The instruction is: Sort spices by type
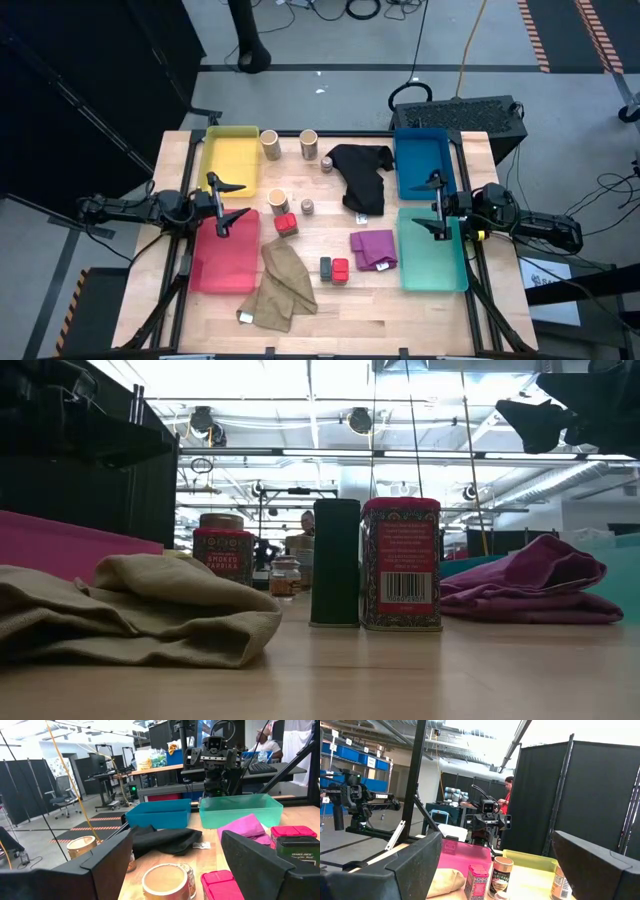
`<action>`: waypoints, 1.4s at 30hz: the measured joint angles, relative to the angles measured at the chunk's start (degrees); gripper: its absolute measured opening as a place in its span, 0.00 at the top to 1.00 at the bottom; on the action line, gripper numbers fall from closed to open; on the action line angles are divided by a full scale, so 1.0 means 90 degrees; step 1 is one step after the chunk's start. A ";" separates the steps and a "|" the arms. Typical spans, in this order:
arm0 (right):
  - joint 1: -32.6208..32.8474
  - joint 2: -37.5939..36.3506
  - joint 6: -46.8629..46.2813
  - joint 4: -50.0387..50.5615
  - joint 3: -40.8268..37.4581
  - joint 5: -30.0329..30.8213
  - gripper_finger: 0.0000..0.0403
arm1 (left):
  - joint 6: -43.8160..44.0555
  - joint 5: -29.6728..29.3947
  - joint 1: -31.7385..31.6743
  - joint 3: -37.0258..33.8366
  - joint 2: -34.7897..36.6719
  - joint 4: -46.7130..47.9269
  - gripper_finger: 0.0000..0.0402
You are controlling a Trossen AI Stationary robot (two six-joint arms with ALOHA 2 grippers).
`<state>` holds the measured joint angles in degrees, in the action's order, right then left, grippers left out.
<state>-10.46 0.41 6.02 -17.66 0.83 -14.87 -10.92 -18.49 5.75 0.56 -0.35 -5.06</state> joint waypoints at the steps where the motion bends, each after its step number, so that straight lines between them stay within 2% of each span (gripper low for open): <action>1: 0.0000 0.0001 0.0002 -0.0001 0.0001 0.0000 0.10 | 0.0002 0.0001 0.0001 0.0000 -0.0001 0.0002 0.23; 33: 0.0000 0.0001 0.0003 -0.0001 0.0000 0.0000 0.10 | 0.0008 0.0001 -0.0001 0.0000 -0.0001 -0.0017 0.23; 35: 0.0000 0.0000 -0.0003 -0.0005 -0.0001 -0.0003 0.10 | 0.0466 0.0078 -0.0001 0.0000 0.0000 -0.0134 0.23; 38: 0.0016 0.0002 -0.1347 -0.0004 0.0001 -0.0167 0.10 | 0.2020 0.0283 -0.0001 0.0000 -0.0001 -0.0414 0.23; 39: 0.0017 0.0015 -0.1498 -0.0005 0.0000 -0.0168 0.10 | 0.2552 0.0363 -0.0001 0.0000 -0.0001 -0.0583 0.23; 42: 0.0037 0.0036 -0.1564 0.0021 -0.0001 -0.0225 0.10 | 0.2665 0.0718 0.0022 0.0002 -0.0007 -0.0799 0.23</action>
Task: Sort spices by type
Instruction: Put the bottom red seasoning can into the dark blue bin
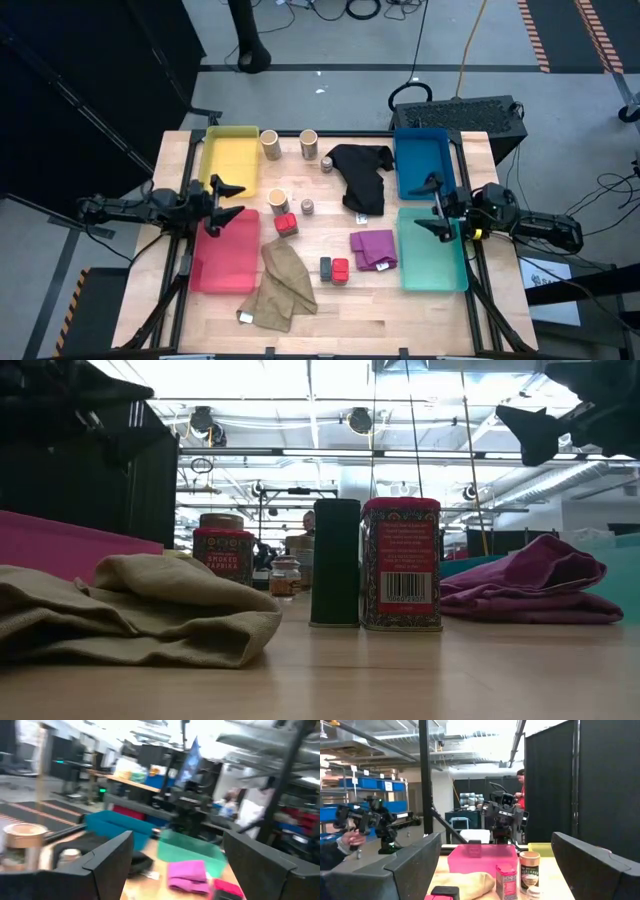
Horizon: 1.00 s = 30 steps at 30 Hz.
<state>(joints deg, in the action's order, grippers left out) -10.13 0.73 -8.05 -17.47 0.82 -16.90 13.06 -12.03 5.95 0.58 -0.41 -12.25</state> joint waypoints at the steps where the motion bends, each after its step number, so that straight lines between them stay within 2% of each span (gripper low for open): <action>1: 0.0017 0.0017 -0.0013 0.0004 0.0002 0.0012 0.10 | 0.0008 0.0101 0.0023 0.0000 -0.0041 -0.0036 0.23; 4: 0.0013 0.0037 -0.0148 0.0010 0.0002 0.0014 0.10 | 0.0013 0.0118 0.0090 0.0000 -0.0201 -0.0360 0.23; 9: 0.0114 0.0061 -0.0243 0.0262 0.0002 -0.0453 0.10 | 0.0012 -0.0006 0.0166 0.0000 -0.0679 -0.1053 0.23; 13: 0.0256 0.0061 0.0040 -0.0513 0.0002 -0.0036 0.10 | -0.0034 -0.0105 0.0171 0.0000 -0.1264 -0.1864 0.23; 16: 0.0306 0.0067 0.0188 -0.1083 0.0102 0.0049 0.10 | -0.0053 0.0157 0.0176 0.0000 -0.1704 -0.2306 0.23; 19: 0.0306 0.0114 -0.0102 -0.1103 0.0437 0.0055 0.10 | -0.0030 0.0402 0.0194 0.0000 -0.2170 -0.2975 0.23; 23: 0.0306 0.0488 -0.0631 -0.0768 0.0633 0.0110 0.10 | -0.0050 0.0501 0.0292 0.0000 -0.2759 -0.3835 0.23; 30: 0.0306 0.1715 -0.0930 -0.0694 0.1110 0.1066 0.10 | 0.0000 0.0313 0.0314 0.0454 -0.3852 -0.3870 0.23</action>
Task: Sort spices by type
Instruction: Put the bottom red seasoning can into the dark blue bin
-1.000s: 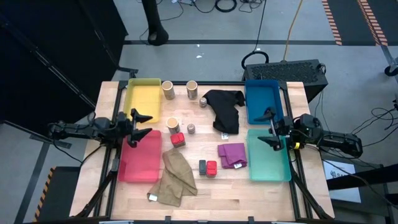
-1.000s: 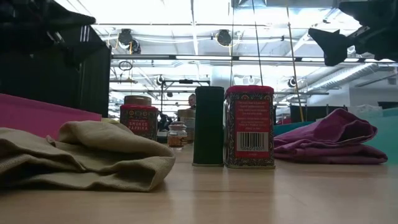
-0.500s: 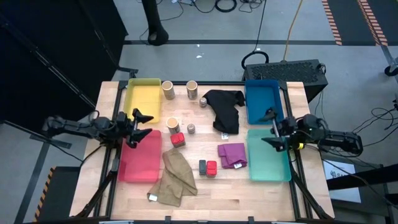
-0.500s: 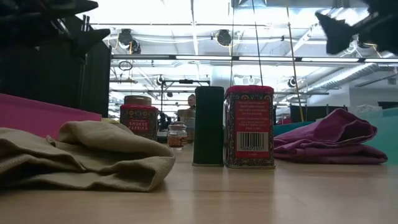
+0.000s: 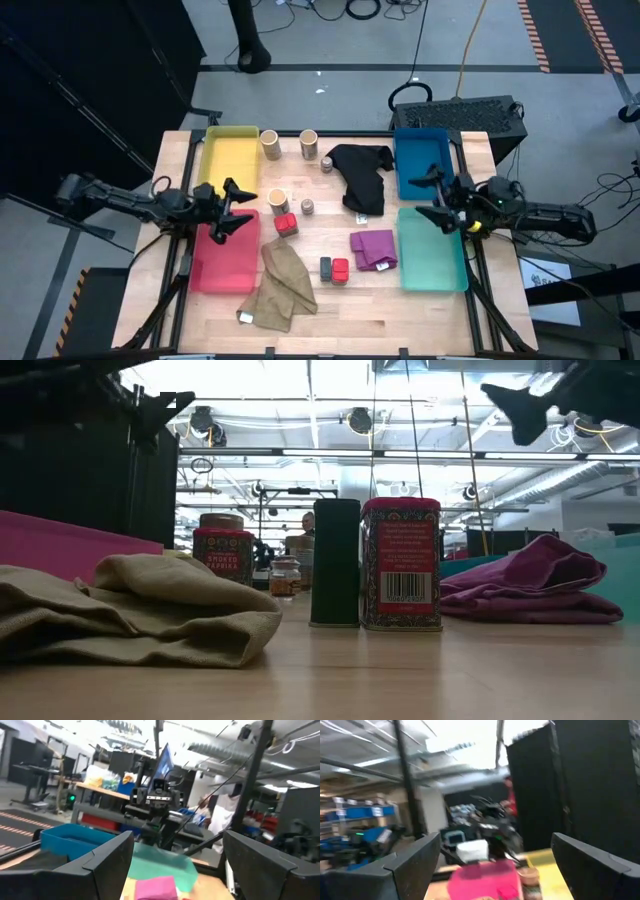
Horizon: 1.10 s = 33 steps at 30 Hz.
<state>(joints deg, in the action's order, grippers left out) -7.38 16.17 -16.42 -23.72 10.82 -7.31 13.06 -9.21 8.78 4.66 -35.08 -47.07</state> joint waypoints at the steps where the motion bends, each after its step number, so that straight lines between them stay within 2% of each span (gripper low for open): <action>1: 0.0000 0.0230 -0.0058 0.0018 0.0157 0.0033 0.10 | -0.0001 -0.0005 0.0000 0.0125 -0.0170 0.0002 0.23; 4: 0.0000 0.0930 -0.0278 0.0292 0.0670 0.0027 0.10 | 0.0001 0.0026 0.0012 0.0549 -0.0708 -0.0005 0.23; 7: 0.0000 0.1629 -0.0446 0.1024 0.1228 0.0017 0.10 | -0.0032 0.0046 0.0029 0.0905 -0.1189 0.0000 0.23; 11: 0.0000 0.2373 -0.0778 0.1953 0.1962 0.0095 0.10 | -0.0028 -0.0001 0.0029 0.1052 -0.1550 0.0003 0.23; 16: 0.0000 0.3040 -0.0889 0.3265 0.2980 0.0263 0.10 | -0.0003 -0.0030 0.0029 0.1052 -0.1685 0.0010 0.23; 23: 0.0000 0.4043 -0.0342 0.4977 0.4425 0.0260 0.10 | -0.0001 -0.0036 0.0029 0.1052 -0.1685 0.0009 0.23; 25: 0.0000 0.4342 -0.0131 0.5265 0.4744 0.0216 0.10 | 0.0002 -0.0039 0.0029 0.1052 -0.1685 0.0015 0.23; 29: 0.0053 0.4873 0.0267 0.5493 0.5191 -0.0333 0.10 | 0.0005 -0.0044 0.0029 0.1052 -0.1685 -0.0032 0.23; 33: 0.0325 0.5244 0.0286 0.5593 0.5510 -0.0527 0.10 | 0.0004 -0.0119 0.0029 0.1052 -0.1685 -0.0063 0.23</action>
<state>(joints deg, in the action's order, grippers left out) -4.45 63.37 -13.85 26.62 60.41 -12.05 13.10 -10.28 9.04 14.13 -50.24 -47.64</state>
